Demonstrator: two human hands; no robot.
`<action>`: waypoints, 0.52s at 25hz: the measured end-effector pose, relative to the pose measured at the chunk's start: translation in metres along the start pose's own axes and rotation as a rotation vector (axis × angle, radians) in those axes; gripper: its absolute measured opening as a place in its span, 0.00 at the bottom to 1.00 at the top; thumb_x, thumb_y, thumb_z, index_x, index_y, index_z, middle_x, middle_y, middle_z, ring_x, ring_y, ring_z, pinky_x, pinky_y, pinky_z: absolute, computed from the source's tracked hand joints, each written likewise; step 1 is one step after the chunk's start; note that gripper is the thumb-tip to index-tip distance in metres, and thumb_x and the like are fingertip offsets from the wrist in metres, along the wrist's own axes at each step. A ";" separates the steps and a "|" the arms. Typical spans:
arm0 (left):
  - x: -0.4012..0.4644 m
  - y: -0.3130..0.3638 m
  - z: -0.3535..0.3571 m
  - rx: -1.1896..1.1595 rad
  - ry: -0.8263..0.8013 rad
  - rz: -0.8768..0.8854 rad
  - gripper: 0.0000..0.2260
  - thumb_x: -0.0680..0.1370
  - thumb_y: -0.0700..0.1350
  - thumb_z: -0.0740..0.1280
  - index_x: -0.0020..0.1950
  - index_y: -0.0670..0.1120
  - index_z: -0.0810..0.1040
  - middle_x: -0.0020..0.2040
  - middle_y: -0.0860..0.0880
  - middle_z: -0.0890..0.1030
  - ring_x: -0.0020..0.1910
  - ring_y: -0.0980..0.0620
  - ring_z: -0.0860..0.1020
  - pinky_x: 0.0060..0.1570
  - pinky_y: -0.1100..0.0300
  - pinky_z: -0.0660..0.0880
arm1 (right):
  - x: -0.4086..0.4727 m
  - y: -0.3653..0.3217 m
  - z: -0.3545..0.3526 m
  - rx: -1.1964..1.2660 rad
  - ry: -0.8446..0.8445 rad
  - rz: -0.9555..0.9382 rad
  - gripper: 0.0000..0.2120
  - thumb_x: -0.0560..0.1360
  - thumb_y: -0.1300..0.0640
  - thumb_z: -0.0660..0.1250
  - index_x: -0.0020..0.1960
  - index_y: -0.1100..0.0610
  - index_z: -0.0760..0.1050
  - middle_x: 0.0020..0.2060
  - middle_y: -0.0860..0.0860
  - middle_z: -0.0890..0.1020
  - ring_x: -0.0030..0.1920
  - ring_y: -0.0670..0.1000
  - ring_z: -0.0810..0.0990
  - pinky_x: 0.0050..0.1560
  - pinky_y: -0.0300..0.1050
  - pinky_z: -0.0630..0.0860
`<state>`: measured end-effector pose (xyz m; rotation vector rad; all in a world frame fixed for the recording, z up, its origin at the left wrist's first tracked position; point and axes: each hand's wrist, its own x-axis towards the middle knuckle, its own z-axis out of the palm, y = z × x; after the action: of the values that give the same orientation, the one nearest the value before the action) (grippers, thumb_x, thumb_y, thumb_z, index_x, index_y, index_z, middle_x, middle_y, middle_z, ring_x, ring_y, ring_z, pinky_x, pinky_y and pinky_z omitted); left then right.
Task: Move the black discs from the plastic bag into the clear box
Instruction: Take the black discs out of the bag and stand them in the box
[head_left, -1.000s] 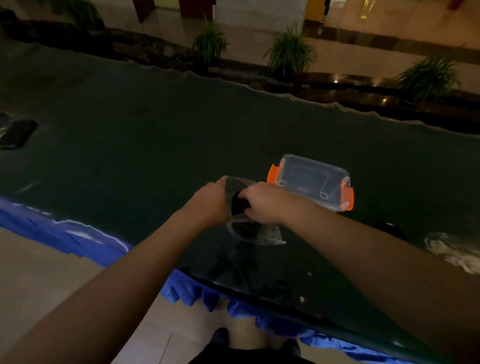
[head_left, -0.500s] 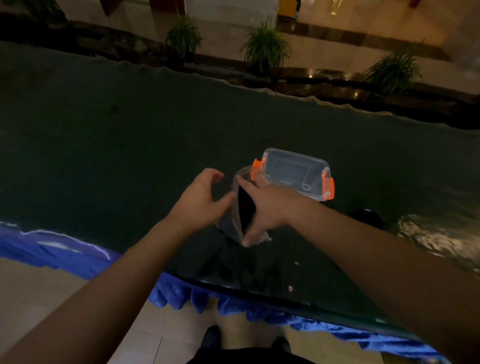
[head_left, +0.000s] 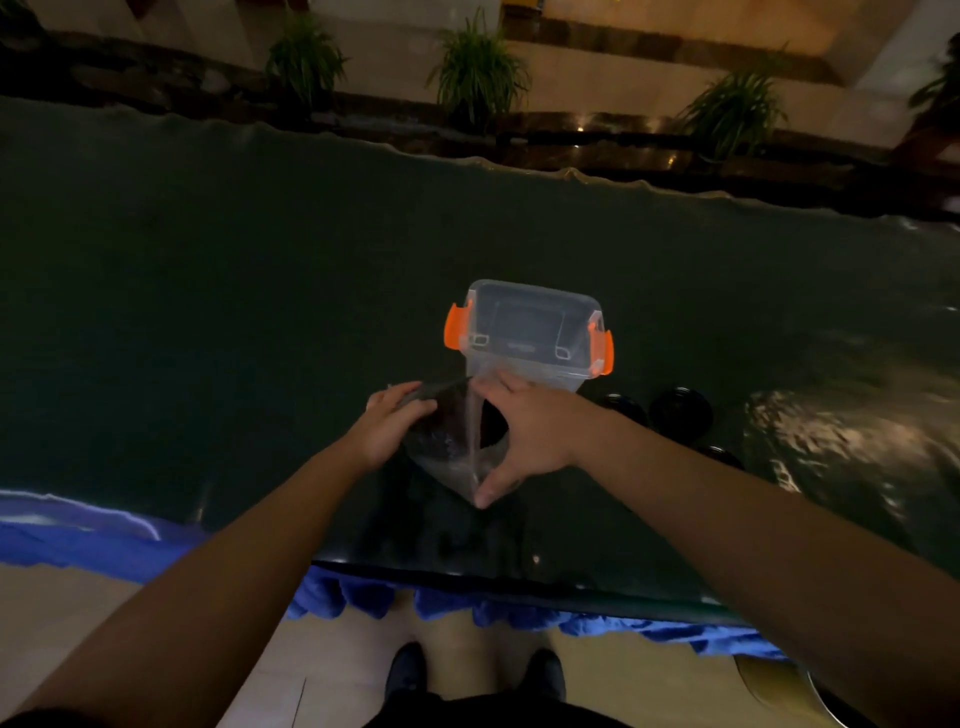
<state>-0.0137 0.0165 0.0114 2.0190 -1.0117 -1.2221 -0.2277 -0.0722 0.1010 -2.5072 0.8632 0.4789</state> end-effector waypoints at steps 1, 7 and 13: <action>0.003 0.004 0.010 -0.032 0.009 0.015 0.29 0.74 0.64 0.69 0.71 0.53 0.74 0.71 0.42 0.68 0.69 0.49 0.70 0.69 0.60 0.63 | -0.004 0.005 0.005 0.013 0.004 0.007 0.71 0.49 0.22 0.74 0.81 0.46 0.45 0.81 0.49 0.53 0.78 0.56 0.58 0.74 0.60 0.65; 0.011 0.014 0.070 0.305 0.041 0.065 0.40 0.62 0.68 0.76 0.70 0.54 0.72 0.72 0.46 0.62 0.69 0.39 0.67 0.69 0.44 0.69 | -0.034 0.044 0.049 0.204 0.030 0.090 0.71 0.50 0.20 0.73 0.80 0.41 0.38 0.78 0.42 0.47 0.78 0.57 0.57 0.73 0.61 0.66; 0.013 0.018 0.091 0.451 0.061 0.151 0.43 0.62 0.67 0.77 0.72 0.54 0.69 0.74 0.48 0.60 0.70 0.38 0.63 0.67 0.42 0.69 | -0.060 0.074 0.092 0.347 0.115 0.113 0.65 0.55 0.20 0.72 0.81 0.42 0.43 0.73 0.43 0.55 0.69 0.45 0.62 0.70 0.48 0.69</action>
<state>-0.0972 -0.0113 -0.0193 2.2419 -1.4831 -0.9051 -0.3362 -0.0486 0.0289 -2.1922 1.0387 0.1992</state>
